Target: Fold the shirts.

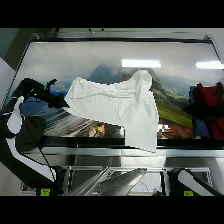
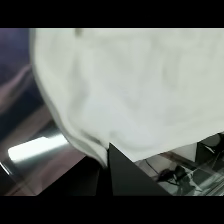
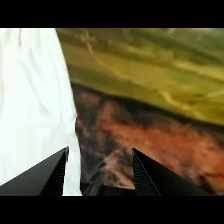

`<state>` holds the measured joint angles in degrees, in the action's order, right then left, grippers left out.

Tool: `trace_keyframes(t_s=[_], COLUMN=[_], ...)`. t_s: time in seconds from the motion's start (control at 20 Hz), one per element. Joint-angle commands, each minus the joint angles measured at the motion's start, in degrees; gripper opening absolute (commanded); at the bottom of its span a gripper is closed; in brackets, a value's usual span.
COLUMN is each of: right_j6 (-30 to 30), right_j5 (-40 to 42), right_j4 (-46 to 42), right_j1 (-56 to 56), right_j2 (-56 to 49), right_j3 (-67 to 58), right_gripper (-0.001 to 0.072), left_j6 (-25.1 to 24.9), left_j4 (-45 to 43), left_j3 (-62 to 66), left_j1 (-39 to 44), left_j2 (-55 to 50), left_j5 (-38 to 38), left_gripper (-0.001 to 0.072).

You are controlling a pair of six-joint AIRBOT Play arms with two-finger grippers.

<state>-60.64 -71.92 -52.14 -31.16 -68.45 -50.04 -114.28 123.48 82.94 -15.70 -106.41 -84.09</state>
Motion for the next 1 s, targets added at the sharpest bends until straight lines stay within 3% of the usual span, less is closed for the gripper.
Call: trace_keyframes(t_s=[0.0, 0.2, 0.4, 0.5, 0.6, 0.7, 0.9, 0.95], right_j6=[4.81, 6.67, 6.82, 10.25, 11.45, 12.52, 14.21, 14.43], right_j5=[1.07, 11.63, 12.72, 10.25, 7.17, 2.29, -4.87, -7.32], right_j4=[7.63, 11.47, 13.55, 17.57, 20.13, 20.13, 26.4, 29.79], right_j1=[4.57, 13.09, 17.79, 18.56, 18.51, 18.43, 18.08, 17.51], right_j2=[-6.43, -15.47, -22.62, -24.22, -24.28, -24.2, -16.94, -12.57], right_j3=[7.02, 6.78, 3.28, 1.38, 0.22, -1.62, -5.22, -6.58], right_gripper=[0.0455, 0.0455, 0.0454, 0.0336, 0.0312, 0.0027, 0.0025, 0.0025], left_j6=[0.42, 0.76, 0.74, 0.74, 0.72, 0.68, 0.63, -0.92], left_j4=[1.14, 1.05, 1.01, 1.03, 1.05, 1.11, 1.97, 5.75], left_j3=[1.77, 1.49, 1.49, 1.49, 1.49, 1.49, 1.49, 1.49], left_j1=[0.81, 1.53, 1.49, 1.49, 1.36, 1.09, 0.37, 0.07], left_j2=[0.0, 0.0, 0.0, 0.0, 0.0, 0.94, 9.38, 12.87], left_j5=[-1.11, -1.68, -1.64, -1.6, -1.7, -1.68, -5.44, -7.74], left_gripper=[0.0012, 0.0012, 0.0012, 0.0012, 0.0012, 0.0012, 0.0011, 0.0011])
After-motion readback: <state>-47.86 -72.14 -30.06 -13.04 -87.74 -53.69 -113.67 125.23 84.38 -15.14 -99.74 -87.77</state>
